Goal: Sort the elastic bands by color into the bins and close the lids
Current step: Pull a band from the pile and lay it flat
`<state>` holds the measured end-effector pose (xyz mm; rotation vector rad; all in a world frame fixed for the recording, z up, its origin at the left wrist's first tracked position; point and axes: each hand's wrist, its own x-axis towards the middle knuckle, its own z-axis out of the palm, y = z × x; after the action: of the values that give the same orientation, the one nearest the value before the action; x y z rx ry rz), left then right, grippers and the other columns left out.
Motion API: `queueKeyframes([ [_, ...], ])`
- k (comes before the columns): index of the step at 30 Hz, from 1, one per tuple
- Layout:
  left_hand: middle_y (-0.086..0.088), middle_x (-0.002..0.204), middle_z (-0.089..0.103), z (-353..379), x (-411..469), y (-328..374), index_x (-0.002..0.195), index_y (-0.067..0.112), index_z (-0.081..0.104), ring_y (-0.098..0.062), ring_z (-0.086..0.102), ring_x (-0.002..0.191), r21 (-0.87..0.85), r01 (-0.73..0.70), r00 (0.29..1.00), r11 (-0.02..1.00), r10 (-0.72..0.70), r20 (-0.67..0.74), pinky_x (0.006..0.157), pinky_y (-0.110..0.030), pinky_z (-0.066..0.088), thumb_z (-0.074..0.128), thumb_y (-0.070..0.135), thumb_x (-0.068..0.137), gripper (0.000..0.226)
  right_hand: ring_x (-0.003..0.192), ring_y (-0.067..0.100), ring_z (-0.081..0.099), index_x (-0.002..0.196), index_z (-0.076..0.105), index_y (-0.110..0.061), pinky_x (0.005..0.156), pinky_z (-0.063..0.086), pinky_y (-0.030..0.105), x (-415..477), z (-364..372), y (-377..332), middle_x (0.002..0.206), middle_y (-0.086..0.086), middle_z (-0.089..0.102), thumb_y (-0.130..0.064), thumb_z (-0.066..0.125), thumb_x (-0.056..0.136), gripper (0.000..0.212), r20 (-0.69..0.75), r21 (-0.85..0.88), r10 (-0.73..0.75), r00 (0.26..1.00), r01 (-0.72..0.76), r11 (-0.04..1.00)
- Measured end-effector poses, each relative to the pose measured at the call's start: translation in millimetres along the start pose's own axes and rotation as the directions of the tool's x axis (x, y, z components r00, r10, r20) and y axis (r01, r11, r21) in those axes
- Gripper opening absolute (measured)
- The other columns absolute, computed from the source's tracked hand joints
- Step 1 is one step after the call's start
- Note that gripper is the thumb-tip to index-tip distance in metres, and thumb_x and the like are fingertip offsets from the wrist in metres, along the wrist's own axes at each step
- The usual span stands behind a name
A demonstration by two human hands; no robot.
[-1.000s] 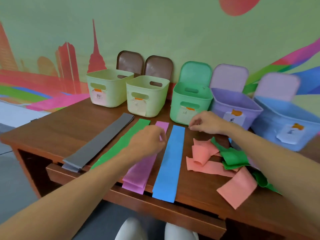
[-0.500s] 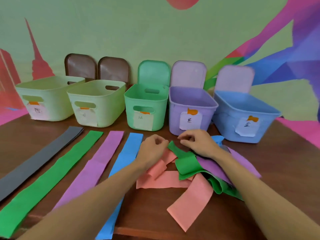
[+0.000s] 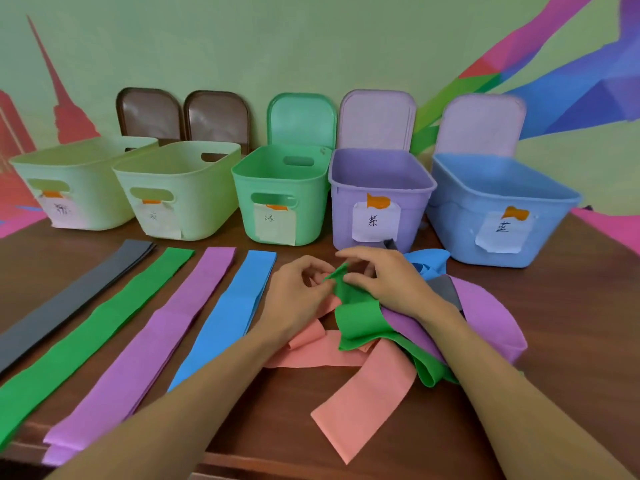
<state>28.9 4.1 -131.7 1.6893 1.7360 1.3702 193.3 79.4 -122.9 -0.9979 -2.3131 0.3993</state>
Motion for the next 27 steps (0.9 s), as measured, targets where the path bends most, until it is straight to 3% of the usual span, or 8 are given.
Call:
queueKeyframes([
  [4, 0.012, 0.075, 0.063, -2, -3, 3, 0.083, 0.027, 0.072, 0.002, 0.051, 0.067, -0.041, -0.076, 0.997, 0.996, 0.076, -0.002, 0.06, -0.009, 0.038, 0.07, 0.016, 0.081, 0.012, 0.078, 0.002, 0.058, 0.091, 0.073, -0.027, 0.077, 0.05, 0.032, 1, -1, -2, 0.092, -0.01, 0.069, -0.027, 0.072, 0.082, 0.009, -0.024, 0.033, -0.028, 0.999, 0.029, 0.999],
  [6, 0.009, 0.077, 0.065, -2, -3, 3, 0.085, 0.026, 0.072, -0.001, 0.053, 0.069, -0.097, -0.055, 0.998, 0.994, 0.055, -0.004, 0.063, -0.012, 0.041, 0.068, 0.019, 0.083, 0.008, 0.077, 0.01, 0.06, 0.085, 0.074, -0.021, 0.076, 0.049, 0.026, 0, -3, -5, 0.086, -0.006, 0.069, -0.023, 0.073, 0.081, 0.004, -0.066, 0.057, -0.029, 0.997, 0.033, 0.998],
  [8, 0.009, 0.079, 0.066, -2, -3, 4, 0.089, 0.024, 0.07, -0.003, 0.056, 0.073, -0.135, 0.002, 1.0, 0.991, -0.001, 0.013, 0.068, -0.018, 0.044, 0.061, 0.027, 0.088, 0.009, 0.072, 0.008, 0.059, 0.084, 0.075, -0.018, 0.069, 0.044, 0.015, -1, -6, -8, 0.078, -0.006, 0.068, -0.02, 0.074, 0.081, 0.004, -0.132, 0.127, 0.016, 0.991, 0.001, 0.992],
  [12, 0.011, 0.072, 0.063, -2, -2, 5, 0.083, 0.023, 0.07, -0.007, 0.056, 0.071, -0.15, 0.036, 0.998, 0.988, -0.027, 0.062, 0.068, -0.027, 0.045, 0.047, 0.031, 0.094, 0.027, 0.065, 0.002, 0.055, 0.079, 0.072, -0.019, 0.064, 0.041, 0.01, -1, -17, -9, 0.071, -0.003, 0.067, -0.016, 0.073, 0.081, 0.004, -0.311, 0.291, 0.126, 0.942, -0.032, 0.956],
  [18, 0.006, 0.087, 0.066, -6, -4, 8, 0.074, 0.024, 0.071, -0.01, 0.056, 0.079, -0.075, 0.047, 0.992, 0.996, -0.037, 0.123, 0.079, -0.034, 0.046, 0.033, 0.031, 0.079, 0.038, 0.064, 0.01, 0.055, 0.083, 0.07, -0.022, 0.068, 0.048, 0.031, 4, -31, -16, 0.065, -0.006, 0.06, -0.015, 0.072, 0.082, 0.006, -0.433, 0.465, 0.296, 0.851, -0.07, 0.882],
  [22, 0.007, 0.094, 0.065, -17, 3, 23, 0.077, 0.034, 0.066, -0.014, 0.056, 0.091, 0.128, 0.028, 0.943, 0.991, -0.068, 0.327, 0.088, -0.033, 0.044, 0.027, 0.04, 0.089, 0.042, 0.054, 0.004, 0.057, 0.08, 0.069, -0.024, 0.059, 0.049, 0.022, 13, -55, -30, 0.065, -0.004, 0.064, -0.015, 0.07, 0.084, 0.01, -0.458, 0.486, 0.304, 0.835, -0.05, 0.872],
  [24, 0.002, 0.095, 0.067, -25, 11, 33, 0.089, 0.024, 0.071, -0.018, 0.06, 0.089, 0.104, 0.109, 0.915, 0.989, -0.141, 0.378, 0.085, -0.034, 0.046, 0.028, 0.046, 0.097, 0.048, 0.048, -0.001, 0.054, 0.076, 0.066, -0.027, 0.053, 0.045, 0.016, 20, -68, -40, 0.06, -0.009, 0.062, -0.013, 0.069, 0.085, 0.017, -0.462, 0.491, 0.298, 0.835, -0.039, 0.87],
  [27, -0.001, 0.09, 0.067, -29, 23, 48, 0.096, 0.018, 0.069, -0.021, 0.06, 0.083, -0.017, 0.137, 0.902, 0.99, -0.118, 0.415, 0.072, -0.033, 0.046, 0.042, 0.058, 0.087, 0.05, 0.044, -0.001, 0.052, 0.076, 0.066, -0.021, 0.047, 0.043, 0.015, 29, -82, -54, 0.055, -0.009, 0.059, -0.009, 0.067, 0.085, 0.016, -0.452, 0.532, 0.3, 0.84, -0.016, 0.846],
])
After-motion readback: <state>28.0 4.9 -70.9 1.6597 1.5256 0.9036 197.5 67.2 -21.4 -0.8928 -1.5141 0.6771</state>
